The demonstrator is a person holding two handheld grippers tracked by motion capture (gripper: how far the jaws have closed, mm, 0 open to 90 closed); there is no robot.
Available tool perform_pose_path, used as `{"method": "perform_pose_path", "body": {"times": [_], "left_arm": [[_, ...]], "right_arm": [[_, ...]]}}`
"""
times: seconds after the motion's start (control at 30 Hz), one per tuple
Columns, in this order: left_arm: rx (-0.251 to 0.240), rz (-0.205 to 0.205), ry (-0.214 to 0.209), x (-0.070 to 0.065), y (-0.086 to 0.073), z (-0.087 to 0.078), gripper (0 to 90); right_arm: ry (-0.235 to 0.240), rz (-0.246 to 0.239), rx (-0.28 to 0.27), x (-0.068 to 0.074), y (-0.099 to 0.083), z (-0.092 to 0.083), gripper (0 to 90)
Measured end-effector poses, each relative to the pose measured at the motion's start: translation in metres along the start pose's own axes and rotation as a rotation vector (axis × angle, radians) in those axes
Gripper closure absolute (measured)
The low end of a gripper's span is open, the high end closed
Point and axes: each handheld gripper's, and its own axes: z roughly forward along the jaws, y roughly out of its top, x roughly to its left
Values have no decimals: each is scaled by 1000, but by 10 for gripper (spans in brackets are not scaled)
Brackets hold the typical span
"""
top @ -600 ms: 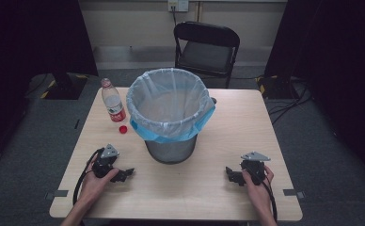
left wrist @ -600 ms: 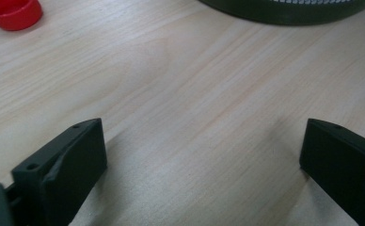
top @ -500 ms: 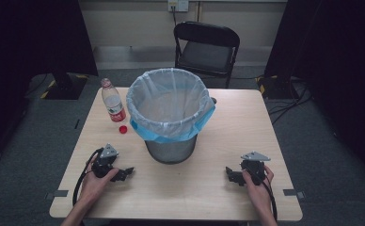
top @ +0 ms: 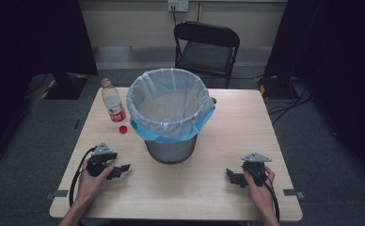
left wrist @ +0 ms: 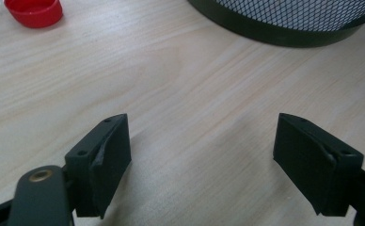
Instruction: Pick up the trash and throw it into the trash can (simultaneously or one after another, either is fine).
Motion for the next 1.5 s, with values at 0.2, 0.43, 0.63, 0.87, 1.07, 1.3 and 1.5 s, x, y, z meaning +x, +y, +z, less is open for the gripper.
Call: {"method": "perform_pose_path", "body": {"times": [0.2,0.43,0.63,0.87,1.07,1.3,1.5], "left_arm": [[-36,11,-28,3,8,-6,195],[-69,11,-18,15,17,-15,184],[-104,32,-11,20,28,-21,183],[-151,27,-31,27,40,-25,206],[-147,13,-38,35,52,-26,179],[-167,18,-8,48,62,-30,189],[-160,12,20,61,70,-27,173]], "right_arm": [[0,0,0,0,0,0,91],[0,0,0,0,0,0,92],[0,-1,0,0,0,0,92],[1,-1,-1,0,0,0,92],[0,-1,0,0,0,0,92],[1,-1,-1,0,0,0,91],[3,-2,-1,0,0,0,90]]}}
